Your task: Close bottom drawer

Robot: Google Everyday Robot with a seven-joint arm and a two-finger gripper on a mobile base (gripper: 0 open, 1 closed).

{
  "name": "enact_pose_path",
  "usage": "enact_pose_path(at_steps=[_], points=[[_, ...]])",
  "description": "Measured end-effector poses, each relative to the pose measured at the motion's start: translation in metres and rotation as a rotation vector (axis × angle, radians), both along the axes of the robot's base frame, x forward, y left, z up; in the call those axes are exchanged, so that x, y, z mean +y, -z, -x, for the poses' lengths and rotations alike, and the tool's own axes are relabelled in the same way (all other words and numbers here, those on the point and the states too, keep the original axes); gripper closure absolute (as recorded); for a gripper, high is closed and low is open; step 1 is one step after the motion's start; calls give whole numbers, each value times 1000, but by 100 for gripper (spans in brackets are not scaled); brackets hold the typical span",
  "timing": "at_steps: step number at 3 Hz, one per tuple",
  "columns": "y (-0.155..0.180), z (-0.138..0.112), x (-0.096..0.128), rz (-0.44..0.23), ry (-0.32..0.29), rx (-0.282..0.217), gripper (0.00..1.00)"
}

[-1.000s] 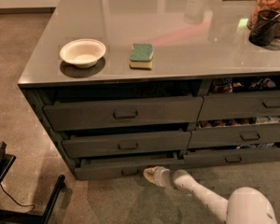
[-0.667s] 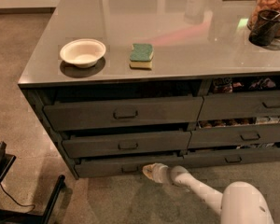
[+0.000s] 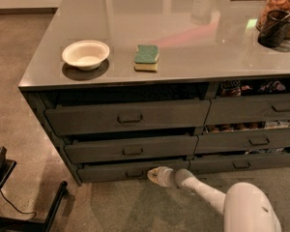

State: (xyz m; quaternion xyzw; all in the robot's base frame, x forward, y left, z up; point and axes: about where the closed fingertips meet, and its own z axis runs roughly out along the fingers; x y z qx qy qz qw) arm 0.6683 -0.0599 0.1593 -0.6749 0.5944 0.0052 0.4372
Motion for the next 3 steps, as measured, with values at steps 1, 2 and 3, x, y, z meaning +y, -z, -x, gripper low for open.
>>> enact_pose_path(at_steps=[1, 2, 3], points=[[-5, 20, 3, -1, -13, 57, 100], [-27, 45, -23, 13, 50, 137, 100], [-72, 53, -58, 30, 171, 185, 100]])
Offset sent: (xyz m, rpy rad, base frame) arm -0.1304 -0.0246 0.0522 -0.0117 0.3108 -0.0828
